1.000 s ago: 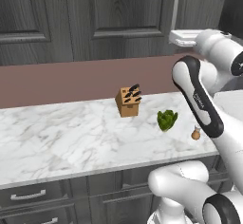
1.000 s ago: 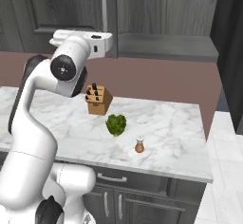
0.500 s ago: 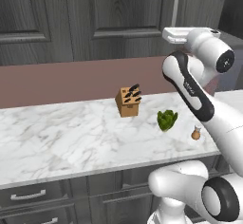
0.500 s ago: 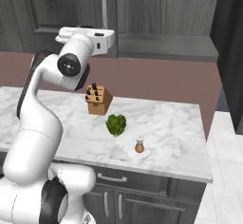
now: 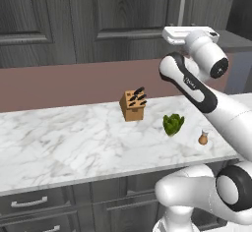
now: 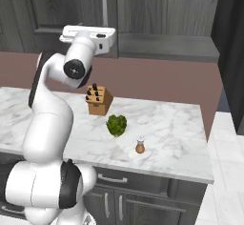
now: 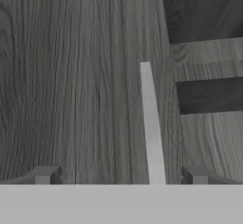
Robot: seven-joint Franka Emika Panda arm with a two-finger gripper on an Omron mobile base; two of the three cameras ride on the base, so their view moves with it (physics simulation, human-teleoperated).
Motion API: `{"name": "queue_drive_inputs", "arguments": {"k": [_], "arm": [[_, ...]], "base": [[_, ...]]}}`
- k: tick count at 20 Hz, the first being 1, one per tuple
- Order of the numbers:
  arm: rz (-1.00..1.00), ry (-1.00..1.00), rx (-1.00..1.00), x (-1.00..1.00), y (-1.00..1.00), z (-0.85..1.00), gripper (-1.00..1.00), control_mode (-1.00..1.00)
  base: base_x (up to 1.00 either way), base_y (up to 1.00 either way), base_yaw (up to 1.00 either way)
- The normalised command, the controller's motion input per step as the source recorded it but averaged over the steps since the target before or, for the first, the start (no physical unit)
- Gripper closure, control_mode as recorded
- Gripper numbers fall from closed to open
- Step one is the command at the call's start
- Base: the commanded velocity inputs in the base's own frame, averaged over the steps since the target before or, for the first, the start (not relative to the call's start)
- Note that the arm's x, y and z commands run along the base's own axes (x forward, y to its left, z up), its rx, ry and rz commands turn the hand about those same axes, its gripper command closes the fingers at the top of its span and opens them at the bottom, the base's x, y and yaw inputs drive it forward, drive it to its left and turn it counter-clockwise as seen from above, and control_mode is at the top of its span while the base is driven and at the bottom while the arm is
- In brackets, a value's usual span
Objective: Pick the pan from the cabinet and place it on the stove. Then turn on the stove burner for the pan.
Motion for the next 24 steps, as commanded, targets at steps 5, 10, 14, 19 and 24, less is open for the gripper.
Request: {"name": "queue_drive_inputs", "arguments": {"k": [5,10,14,19,24], "arm": [[0.00,-0.02,0.00,0.26,-0.16,0.02,-1.00,-1.00],[0.00,0.00,0.00,0.17,-0.24,0.07,-1.00,-1.00],[0.00,0.01,0.00,0.28,-0.05,0.01,-1.00,-1.00],[0.00,0.00,0.00,0.33,0.03,0.00,-1.00,-1.00],[0.00,0.00,0.00,0.33,0.06,0.00,-1.00,-1.00]], "base": [[0.00,0.00,0.00],[0.00,0.00,0.00],[0.00,0.00,0.00],[0.00,0.00,0.00],[0.00,0.00,0.00]]}}
